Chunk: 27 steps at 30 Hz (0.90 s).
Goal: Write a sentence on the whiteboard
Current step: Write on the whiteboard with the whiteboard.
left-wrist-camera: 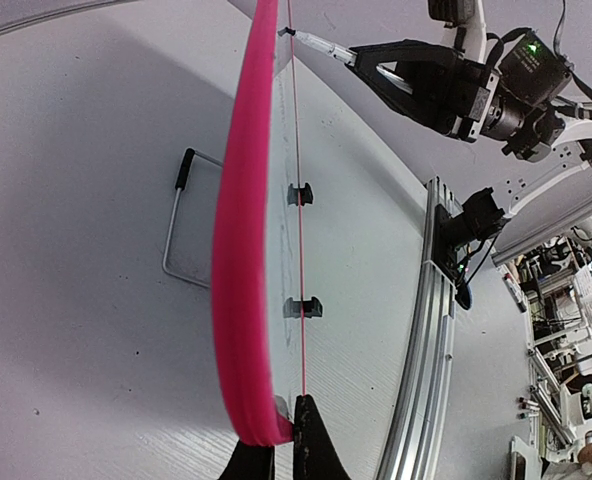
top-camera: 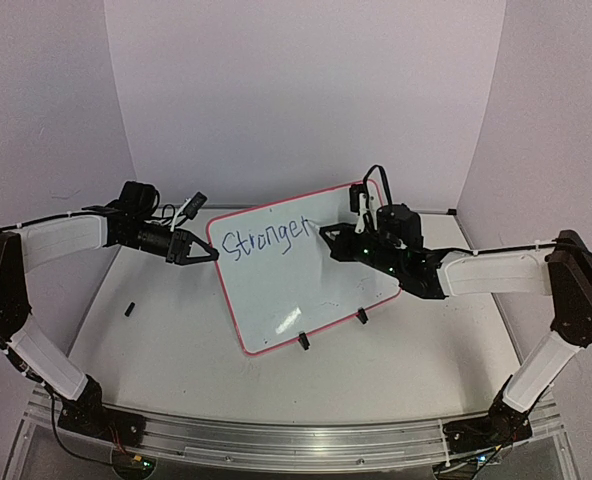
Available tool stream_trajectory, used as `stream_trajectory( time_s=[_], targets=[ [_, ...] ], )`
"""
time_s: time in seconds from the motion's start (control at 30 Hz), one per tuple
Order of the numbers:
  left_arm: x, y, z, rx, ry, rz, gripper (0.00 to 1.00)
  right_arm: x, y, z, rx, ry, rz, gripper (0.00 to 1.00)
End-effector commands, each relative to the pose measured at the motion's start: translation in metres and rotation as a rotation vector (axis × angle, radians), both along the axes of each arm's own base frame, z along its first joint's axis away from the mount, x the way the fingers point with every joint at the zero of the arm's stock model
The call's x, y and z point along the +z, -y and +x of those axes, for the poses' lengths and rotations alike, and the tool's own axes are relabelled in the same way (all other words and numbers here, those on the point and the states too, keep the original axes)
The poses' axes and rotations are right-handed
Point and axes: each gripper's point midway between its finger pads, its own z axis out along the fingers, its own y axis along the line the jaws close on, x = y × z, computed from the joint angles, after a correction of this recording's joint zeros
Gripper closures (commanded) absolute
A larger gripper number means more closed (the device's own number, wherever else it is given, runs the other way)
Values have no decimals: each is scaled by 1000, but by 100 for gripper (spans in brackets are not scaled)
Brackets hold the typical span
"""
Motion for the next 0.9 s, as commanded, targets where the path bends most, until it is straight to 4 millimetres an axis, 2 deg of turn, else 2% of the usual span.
stream_trajectory(
  time_s=[0.0, 0.2, 0.33, 0.43, 0.5, 0.63, 0.87],
  targets=[
    [12, 3, 13, -15, 122, 8, 100, 10, 9, 5, -50, 29, 1, 100],
    [12, 3, 13, -15, 124, 9, 100, 12, 9, 2, -40, 31, 5, 100],
    [12, 3, 13, -14, 127, 9, 100, 23, 14, -3, -38, 53, 15, 100],
    [13, 3, 13, -15, 127, 9, 100, 43, 14, -14, 6, 93, 47, 100],
    [14, 3, 12, -15, 130, 7, 100, 62, 18, -23, 24, 130, 71, 100],
    [15, 3, 12, -16, 133, 5, 100, 78, 34, -34, 6, 161, 65, 100],
    [19, 2, 10, -15, 140, 1, 100, 83, 51, -43, 2, 170, 14, 100]
  ],
)
